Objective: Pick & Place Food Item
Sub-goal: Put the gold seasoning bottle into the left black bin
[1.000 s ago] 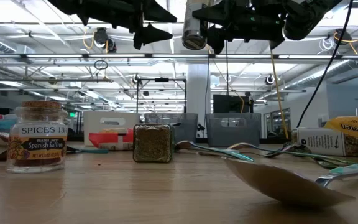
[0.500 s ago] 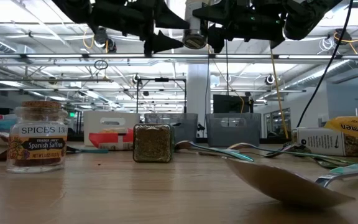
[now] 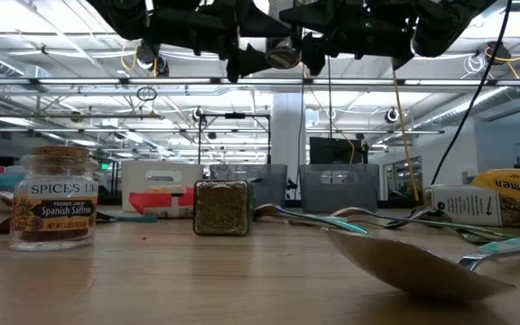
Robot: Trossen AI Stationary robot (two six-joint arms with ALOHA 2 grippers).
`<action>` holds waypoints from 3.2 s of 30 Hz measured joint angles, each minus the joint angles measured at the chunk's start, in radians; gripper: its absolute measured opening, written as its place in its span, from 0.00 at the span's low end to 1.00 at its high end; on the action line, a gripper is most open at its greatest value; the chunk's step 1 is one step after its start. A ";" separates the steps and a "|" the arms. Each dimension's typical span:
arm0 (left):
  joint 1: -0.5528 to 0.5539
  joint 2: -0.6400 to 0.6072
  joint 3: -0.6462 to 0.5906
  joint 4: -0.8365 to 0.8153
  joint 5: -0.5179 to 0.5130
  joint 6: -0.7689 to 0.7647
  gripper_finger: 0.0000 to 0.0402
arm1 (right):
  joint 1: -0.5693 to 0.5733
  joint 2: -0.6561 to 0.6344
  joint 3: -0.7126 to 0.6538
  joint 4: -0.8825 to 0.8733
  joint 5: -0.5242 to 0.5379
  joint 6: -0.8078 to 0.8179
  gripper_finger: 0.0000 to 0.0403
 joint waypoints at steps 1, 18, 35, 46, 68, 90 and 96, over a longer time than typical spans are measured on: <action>0.000 0.008 0.009 0.000 0.006 0.000 0.85 | 0.003 0.000 0.000 0.000 0.000 0.000 0.68; -0.002 0.069 0.068 -0.028 0.038 0.033 0.70 | 0.010 0.001 0.000 -0.018 0.002 -0.010 0.68; -0.046 0.071 0.065 -0.095 -0.090 0.184 0.70 | 0.004 -0.002 0.002 -0.019 0.002 -0.033 0.90; -0.045 0.068 0.065 -0.240 -0.118 0.204 0.70 | -0.003 -0.007 0.002 -0.009 0.000 -0.083 0.89; 0.005 -0.011 0.067 -0.497 -0.198 0.277 0.70 | 0.095 0.016 0.442 -0.899 0.330 -0.557 0.84; -0.031 -0.009 0.163 -0.678 -0.259 0.288 0.70 | 0.095 0.136 0.538 -1.007 0.336 -0.549 0.83; -0.033 -0.010 0.172 -0.691 -0.255 0.286 0.70 | 0.095 0.137 0.537 -1.003 0.314 -0.543 0.83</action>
